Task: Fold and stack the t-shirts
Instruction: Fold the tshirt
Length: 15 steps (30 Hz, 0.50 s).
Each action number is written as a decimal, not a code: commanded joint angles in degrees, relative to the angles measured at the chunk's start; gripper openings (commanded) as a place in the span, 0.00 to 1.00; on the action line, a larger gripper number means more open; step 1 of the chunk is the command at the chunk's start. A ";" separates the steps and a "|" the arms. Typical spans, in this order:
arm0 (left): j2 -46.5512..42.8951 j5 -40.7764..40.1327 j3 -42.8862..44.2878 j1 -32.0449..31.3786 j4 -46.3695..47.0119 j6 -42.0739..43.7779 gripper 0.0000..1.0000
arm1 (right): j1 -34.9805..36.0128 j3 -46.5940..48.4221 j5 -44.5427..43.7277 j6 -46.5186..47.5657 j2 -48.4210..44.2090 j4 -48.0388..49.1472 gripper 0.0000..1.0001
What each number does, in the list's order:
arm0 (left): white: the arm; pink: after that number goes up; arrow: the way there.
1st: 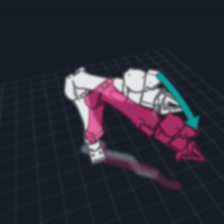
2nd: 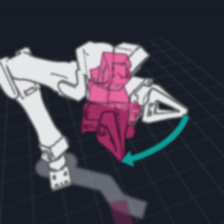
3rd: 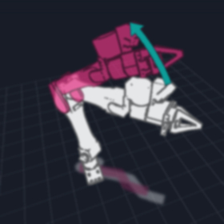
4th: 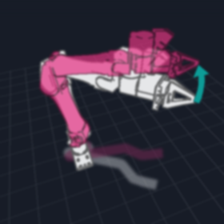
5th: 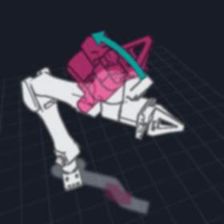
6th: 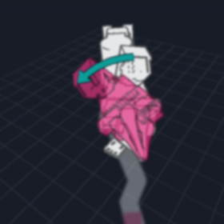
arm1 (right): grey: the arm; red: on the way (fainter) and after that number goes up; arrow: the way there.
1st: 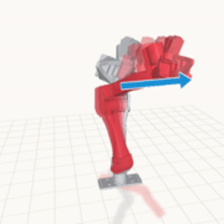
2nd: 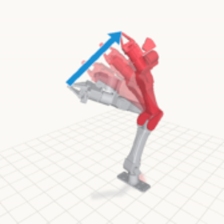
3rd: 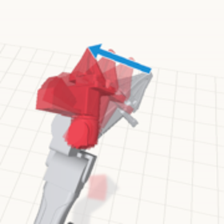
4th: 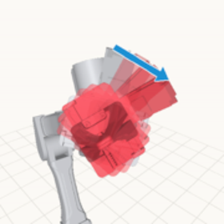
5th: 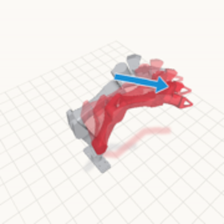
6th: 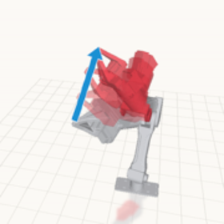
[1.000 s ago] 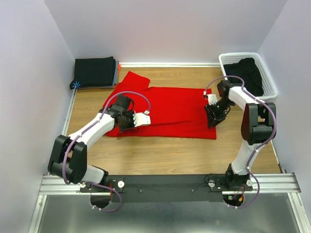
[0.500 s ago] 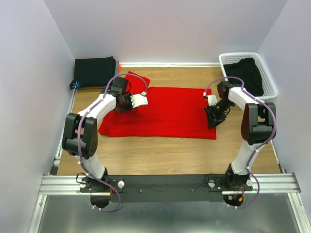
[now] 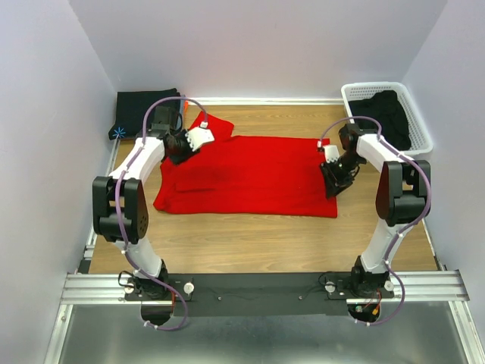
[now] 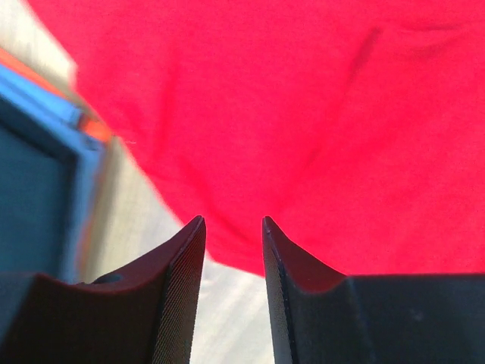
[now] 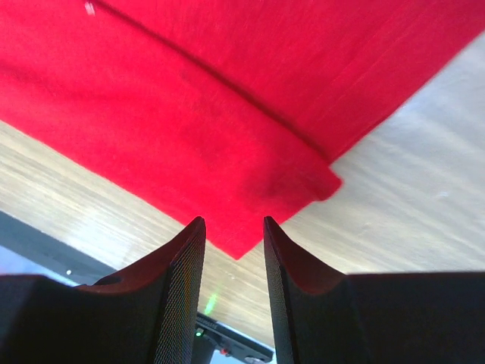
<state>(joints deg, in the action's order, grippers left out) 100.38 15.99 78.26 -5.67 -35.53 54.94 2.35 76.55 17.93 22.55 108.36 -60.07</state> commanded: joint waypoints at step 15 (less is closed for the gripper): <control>5.16 5.55 -6.46 1.89 2.39 -13.27 0.47 | 0.11 8.96 -1.32 -0.48 10.64 5.58 0.44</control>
<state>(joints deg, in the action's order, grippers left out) 101.58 21.69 69.58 -4.16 -36.03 44.88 2.35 84.14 17.63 22.41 116.84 -57.65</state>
